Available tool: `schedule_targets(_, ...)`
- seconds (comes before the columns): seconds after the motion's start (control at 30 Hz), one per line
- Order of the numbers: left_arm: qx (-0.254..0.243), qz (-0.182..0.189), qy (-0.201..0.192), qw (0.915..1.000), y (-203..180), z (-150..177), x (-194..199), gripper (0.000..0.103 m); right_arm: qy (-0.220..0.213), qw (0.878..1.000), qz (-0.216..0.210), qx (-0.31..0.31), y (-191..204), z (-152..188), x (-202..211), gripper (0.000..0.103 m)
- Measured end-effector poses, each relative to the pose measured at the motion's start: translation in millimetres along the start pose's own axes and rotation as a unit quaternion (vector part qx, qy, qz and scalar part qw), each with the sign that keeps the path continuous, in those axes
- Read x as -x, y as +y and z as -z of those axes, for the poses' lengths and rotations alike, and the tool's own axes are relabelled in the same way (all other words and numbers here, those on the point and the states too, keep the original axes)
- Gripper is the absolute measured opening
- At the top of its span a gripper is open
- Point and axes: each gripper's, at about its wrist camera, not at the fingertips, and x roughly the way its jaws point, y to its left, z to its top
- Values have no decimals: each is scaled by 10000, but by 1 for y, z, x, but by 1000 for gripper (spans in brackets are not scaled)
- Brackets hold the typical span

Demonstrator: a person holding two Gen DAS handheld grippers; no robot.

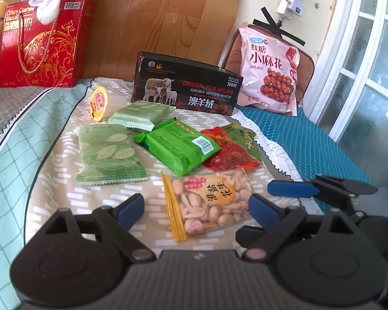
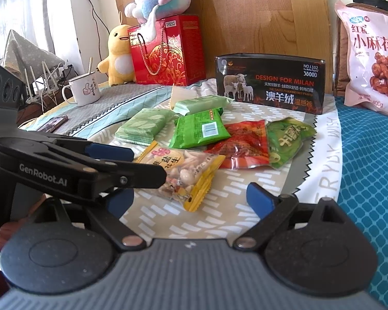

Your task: Organize snacks

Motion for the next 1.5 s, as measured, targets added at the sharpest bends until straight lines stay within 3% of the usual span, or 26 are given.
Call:
schedule_targets(0.27, 326, 228, -80, 9992, 12, -2, 3, 94, -10, 10000, -3, 1, -1, 0, 0, 96)
schedule_targets(1.5, 265, 291, -14, 9992, 10, -3, 0, 101, -13, 10000, -17, -16, -2, 0, -1, 97)
